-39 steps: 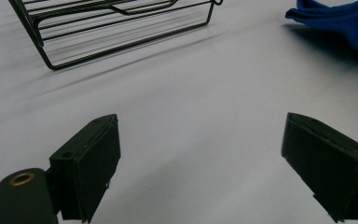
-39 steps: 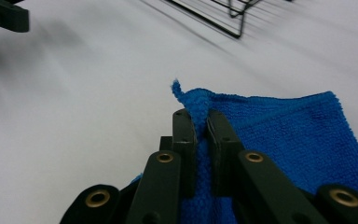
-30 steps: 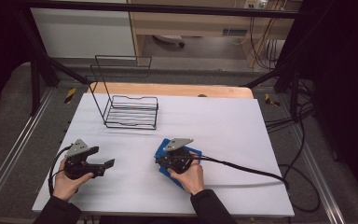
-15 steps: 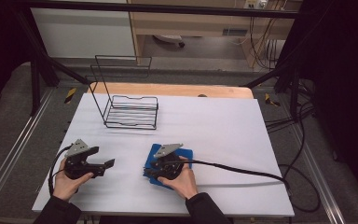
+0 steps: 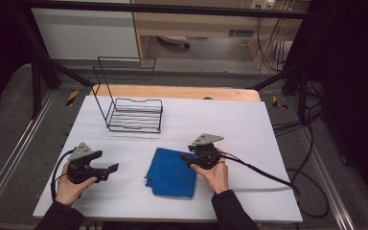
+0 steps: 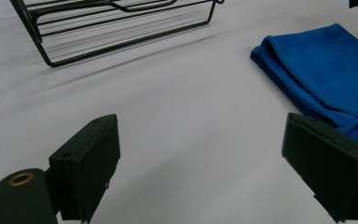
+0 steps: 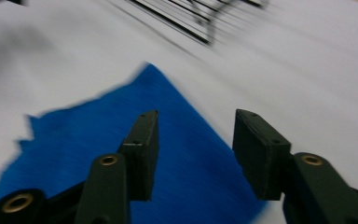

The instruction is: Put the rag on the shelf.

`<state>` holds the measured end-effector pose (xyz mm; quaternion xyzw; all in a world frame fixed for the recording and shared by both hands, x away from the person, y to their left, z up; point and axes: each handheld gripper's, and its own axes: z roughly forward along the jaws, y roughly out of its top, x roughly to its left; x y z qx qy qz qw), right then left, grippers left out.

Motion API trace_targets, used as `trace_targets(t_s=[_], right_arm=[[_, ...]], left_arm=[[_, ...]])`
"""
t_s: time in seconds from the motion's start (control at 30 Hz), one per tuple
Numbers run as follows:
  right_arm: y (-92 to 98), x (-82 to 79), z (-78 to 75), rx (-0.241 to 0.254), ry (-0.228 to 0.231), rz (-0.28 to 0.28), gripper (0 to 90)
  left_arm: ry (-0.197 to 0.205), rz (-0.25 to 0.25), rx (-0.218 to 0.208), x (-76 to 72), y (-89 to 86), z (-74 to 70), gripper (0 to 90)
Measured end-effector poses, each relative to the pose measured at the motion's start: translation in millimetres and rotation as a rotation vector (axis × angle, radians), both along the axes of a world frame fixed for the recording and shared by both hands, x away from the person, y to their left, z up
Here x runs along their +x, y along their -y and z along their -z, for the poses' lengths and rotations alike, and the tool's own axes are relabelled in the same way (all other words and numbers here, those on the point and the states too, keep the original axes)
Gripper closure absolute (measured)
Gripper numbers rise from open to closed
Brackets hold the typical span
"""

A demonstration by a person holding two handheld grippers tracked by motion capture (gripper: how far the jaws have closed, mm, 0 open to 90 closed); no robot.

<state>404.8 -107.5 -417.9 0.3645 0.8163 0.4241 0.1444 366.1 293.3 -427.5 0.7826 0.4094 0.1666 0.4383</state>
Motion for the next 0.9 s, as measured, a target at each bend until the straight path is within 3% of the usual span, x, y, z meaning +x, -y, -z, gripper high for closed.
trace_targets(t_s=[0.1,0.23,0.33,0.37,0.43,0.6,0.67,0.77,0.83,0.9], right_arm=[[17.5,6.5,15.7,-0.024,-0.061,0.077,57.4],[23.6,10.8,32.1,-0.023,-0.123,0.107,61.4],[21.6,12.7,35.1,0.008,-0.155,0.11,72.5],[21.6,12.7,35.1,0.008,-0.155,0.11,72.5],[20.3,14.9,34.7,0.047,-0.188,0.112,83.8],[17.1,23.1,30.1,0.087,-0.133,0.104,86.1],[13.6,29.7,27.5,0.084,-0.108,0.097,86.1],[11.5,35.7,28.5,0.067,-0.106,0.088,85.3],[11.6,38.8,30.7,0.06,-0.118,0.079,82.2],[14.1,37.5,27.9,0.051,-0.079,0.057,72.9]], left_arm=[[-0.002,0.002,0.001,0.4,1.9,0.5,11.4],[-0.007,0.006,0.004,1.0,2.7,1.0,11.4],[-0.007,0.006,0.003,0.6,2.5,1.2,11.4],[-0.007,0.006,0.003,0.6,2.5,1.2,11.4],[-0.008,0.004,-0.001,0.5,2.5,1.3,11.6],[-0.016,0.007,0.0,0.9,2.6,2.2,11.8],[-0.016,0.004,0.001,0.4,2.6,2.0,11.8],[-0.014,0.002,-0.007,-0.3,3.1,1.3,11.8],[-0.017,0.001,-0.013,-0.5,3.2,0.7,11.6],[-0.017,-0.004,-0.012,-0.5,4.1,-0.6,10.4]])
